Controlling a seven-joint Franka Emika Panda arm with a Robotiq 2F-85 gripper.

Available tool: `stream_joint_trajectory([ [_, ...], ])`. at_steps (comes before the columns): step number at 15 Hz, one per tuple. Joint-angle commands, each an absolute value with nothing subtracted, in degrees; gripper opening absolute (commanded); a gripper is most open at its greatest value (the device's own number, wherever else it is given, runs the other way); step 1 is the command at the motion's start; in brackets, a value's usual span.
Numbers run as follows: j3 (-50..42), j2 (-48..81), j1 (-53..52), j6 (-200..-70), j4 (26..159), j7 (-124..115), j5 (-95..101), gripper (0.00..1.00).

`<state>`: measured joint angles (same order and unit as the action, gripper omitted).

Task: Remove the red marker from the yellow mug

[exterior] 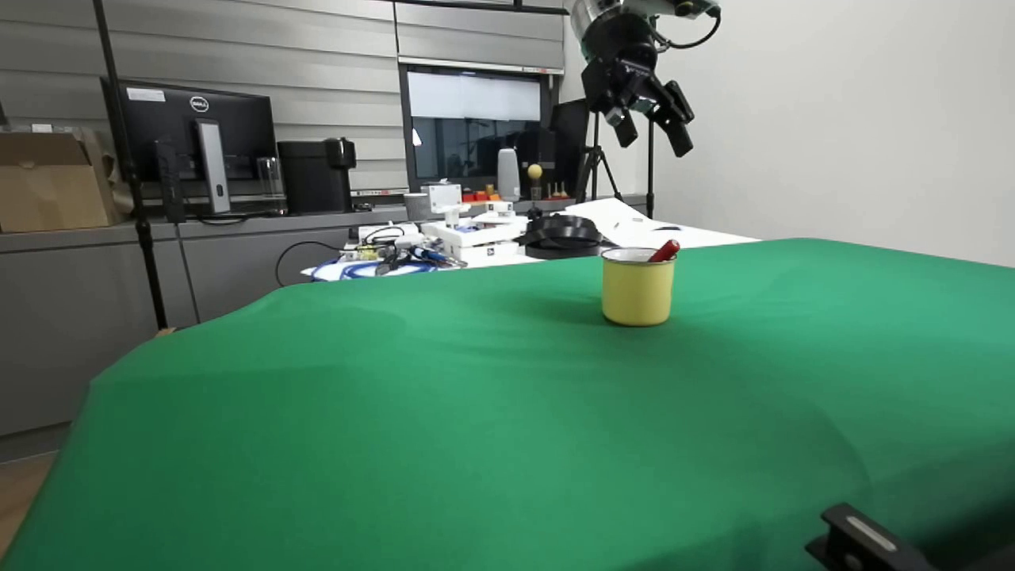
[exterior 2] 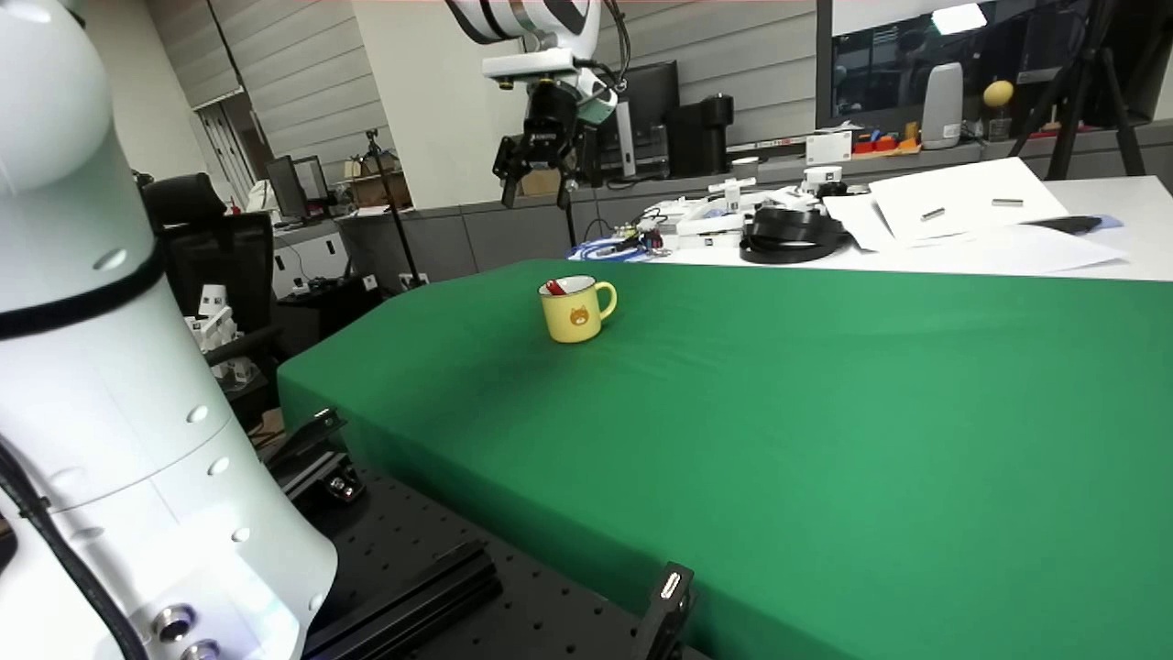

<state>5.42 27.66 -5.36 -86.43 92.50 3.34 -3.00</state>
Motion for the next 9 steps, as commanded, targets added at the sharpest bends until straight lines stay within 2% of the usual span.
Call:
stream_joint_trajectory([
  [1, 5.17, 32.73, -4.74, -82.93, 86.83, 1.99, -5.9, 1.0],
  [9, 4.29, 37.19, -3.6, -86.01, 87.03, -0.75, -12.52, 1.0],
])
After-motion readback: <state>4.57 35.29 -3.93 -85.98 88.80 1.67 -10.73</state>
